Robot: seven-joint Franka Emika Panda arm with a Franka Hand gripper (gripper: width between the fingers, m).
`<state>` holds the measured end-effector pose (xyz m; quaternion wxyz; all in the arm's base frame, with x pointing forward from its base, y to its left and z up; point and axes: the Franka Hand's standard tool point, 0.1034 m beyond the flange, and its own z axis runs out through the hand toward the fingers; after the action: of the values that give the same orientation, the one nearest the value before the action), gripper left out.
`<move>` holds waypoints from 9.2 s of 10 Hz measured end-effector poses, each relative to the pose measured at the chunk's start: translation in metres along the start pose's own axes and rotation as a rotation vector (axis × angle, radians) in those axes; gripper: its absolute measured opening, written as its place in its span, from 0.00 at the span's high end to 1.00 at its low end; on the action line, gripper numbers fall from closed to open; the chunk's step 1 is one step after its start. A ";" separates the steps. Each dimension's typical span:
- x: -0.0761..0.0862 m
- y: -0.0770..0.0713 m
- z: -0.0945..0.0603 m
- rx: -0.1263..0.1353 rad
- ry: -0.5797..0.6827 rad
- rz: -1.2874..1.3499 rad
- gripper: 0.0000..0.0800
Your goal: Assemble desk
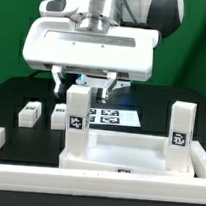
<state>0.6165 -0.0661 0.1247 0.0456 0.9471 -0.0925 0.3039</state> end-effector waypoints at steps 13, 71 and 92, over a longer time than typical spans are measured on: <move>0.007 -0.006 0.006 0.084 -0.308 0.030 0.19; 0.021 -0.019 0.021 0.152 -0.519 -0.123 0.19; 0.009 -0.013 0.018 0.059 -0.627 0.432 0.19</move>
Offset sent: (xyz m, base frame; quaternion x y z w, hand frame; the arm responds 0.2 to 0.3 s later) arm 0.0000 0.0000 0.0000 0.0000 0.0000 0.0000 1.0000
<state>0.6365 -0.0577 0.1153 -0.0775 0.9537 -0.2906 0.0045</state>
